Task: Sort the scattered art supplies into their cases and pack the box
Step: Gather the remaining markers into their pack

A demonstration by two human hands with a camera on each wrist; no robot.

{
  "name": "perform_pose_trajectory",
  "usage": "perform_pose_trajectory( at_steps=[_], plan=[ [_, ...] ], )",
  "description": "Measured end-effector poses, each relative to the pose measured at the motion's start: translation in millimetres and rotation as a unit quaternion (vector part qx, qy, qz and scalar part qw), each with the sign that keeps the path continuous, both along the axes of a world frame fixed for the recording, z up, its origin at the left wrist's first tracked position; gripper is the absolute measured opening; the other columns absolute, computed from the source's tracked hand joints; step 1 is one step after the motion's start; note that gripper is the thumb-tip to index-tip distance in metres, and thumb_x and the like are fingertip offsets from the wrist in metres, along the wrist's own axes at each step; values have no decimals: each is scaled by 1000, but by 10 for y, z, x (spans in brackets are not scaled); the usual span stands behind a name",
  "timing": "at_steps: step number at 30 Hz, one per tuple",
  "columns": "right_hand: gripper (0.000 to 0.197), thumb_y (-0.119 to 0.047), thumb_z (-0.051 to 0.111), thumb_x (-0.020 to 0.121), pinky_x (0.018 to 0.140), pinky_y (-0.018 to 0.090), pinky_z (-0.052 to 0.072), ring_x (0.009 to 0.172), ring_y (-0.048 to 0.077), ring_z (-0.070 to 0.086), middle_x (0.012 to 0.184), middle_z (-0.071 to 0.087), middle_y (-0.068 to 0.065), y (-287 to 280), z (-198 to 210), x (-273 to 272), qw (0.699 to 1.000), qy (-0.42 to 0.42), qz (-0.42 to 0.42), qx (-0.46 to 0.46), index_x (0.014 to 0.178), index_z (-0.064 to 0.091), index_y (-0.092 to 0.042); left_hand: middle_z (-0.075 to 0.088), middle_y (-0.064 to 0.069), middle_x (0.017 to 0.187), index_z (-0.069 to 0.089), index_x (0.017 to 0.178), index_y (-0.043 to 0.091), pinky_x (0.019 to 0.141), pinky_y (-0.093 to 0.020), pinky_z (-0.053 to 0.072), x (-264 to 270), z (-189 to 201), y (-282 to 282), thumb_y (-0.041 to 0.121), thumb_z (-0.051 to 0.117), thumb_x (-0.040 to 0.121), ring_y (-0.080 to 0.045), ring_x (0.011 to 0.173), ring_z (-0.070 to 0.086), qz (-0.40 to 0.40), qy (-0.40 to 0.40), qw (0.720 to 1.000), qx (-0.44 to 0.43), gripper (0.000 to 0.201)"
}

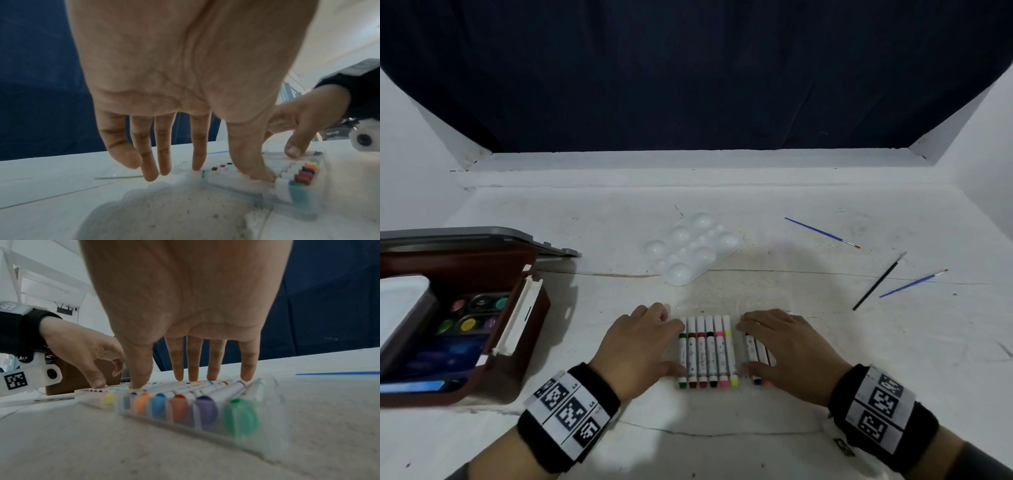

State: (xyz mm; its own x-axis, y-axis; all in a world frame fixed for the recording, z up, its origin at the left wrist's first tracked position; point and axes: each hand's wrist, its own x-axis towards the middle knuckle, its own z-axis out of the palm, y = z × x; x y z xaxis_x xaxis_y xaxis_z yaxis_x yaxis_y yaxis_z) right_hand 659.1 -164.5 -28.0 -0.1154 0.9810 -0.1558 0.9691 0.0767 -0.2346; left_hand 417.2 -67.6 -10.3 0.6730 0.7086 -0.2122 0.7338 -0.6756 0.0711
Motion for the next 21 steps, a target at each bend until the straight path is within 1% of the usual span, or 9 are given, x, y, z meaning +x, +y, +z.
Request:
perform_pose_trajectory(
  at_steps=[3, 6, 9, 11, 12, 14, 16, 19, 21],
  plan=[
    [67, -63, 49, 91, 115, 29, 20, 141, 8, 27, 155, 31, -14, 10, -12, 1, 1000, -2, 4, 0, 149, 32, -34, 45, 8, 127, 49, 135, 34, 92, -35, 45, -10, 0, -16, 70, 60, 81, -15, 112, 49, 13, -12, 1000, -17, 66],
    [67, -61, 52, 91, 114, 27, 21, 142, 6, 26, 155, 31, -14, 3, -14, 74, 1000, 21, -3, -1, 149, 32, -34, 46, 13, 121, 46, 136, 40, 88, -29, 46, -69, -23, -87, 66, 60, 84, -10, 108, 50, 44, -52, 997, -48, 60],
    [59, -53, 53, 94, 116, 30, 28, 141, 8, 31, 153, 38, -10, 1, 2, 262, 998, 35, -47, 35, 146, 39, -31, 49, 22, 108, 45, 134, 45, 80, -23, 47, -141, -73, -211, 58, 62, 87, -3, 96, 54, 83, -112, 987, -75, 52],
    [58, -49, 53, 95, 116, 31, 29, 140, 10, 33, 153, 39, -7, 10, 31, 380, 994, 47, -85, 43, 147, 39, -28, 56, 23, 99, 47, 131, 47, 74, -19, 49, -180, -136, -270, 54, 65, 87, 0, 84, 58, 112, -154, 976, -105, 47],
    [59, -49, 53, 96, 117, 30, 28, 141, 11, 31, 155, 35, -7, 19, 44, 423, 993, 51, -97, 31, 149, 36, -27, 60, 21, 94, 51, 128, 46, 71, -18, 51, -190, -169, -285, 50, 68, 87, 1, 79, 60, 126, -176, 968, -127, 44],
    [65, -50, 50, 97, 117, 29, 23, 144, 12, 26, 160, 25, -6, 51, 53, 477, 993, 50, -109, -9, 153, 27, -25, 66, 17, 86, 58, 122, 42, 66, -19, 54, -193, -220, -294, 34, 72, 88, 1, 73, 64, 153, -227, 946, -174, 38],
    [70, -52, 47, 98, 119, 29, 21, 147, 14, 22, 163, 18, -4, 83, 43, 480, 992, 39, -108, -43, 155, 20, -22, 69, 15, 81, 63, 117, 36, 63, -19, 54, -186, -262, -281, 19, 70, 88, -1, 70, 67, 169, -260, 932, -189, 35],
    [71, -51, 47, 98, 118, 31, 26, 144, 15, 27, 161, 24, -2, 119, 41, 459, 992, 25, -108, -55, 155, 21, -18, 71, 17, 75, 66, 112, 34, 62, -17, 53, -183, -260, -269, 10, 69, 87, -1, 67, 67, 176, -284, 924, -185, 35],
    [69, -51, 49, 97, 115, 30, 31, 139, 15, 32, 156, 32, -1, 129, 52, 434, 993, 17, -106, -51, 152, 26, -17, 70, 13, 70, 66, 107, 37, 59, -20, 54, -193, -186, -248, 5, 67, 87, -5, 62, 67, 178, -309, 916, -185, 38]
  ],
)
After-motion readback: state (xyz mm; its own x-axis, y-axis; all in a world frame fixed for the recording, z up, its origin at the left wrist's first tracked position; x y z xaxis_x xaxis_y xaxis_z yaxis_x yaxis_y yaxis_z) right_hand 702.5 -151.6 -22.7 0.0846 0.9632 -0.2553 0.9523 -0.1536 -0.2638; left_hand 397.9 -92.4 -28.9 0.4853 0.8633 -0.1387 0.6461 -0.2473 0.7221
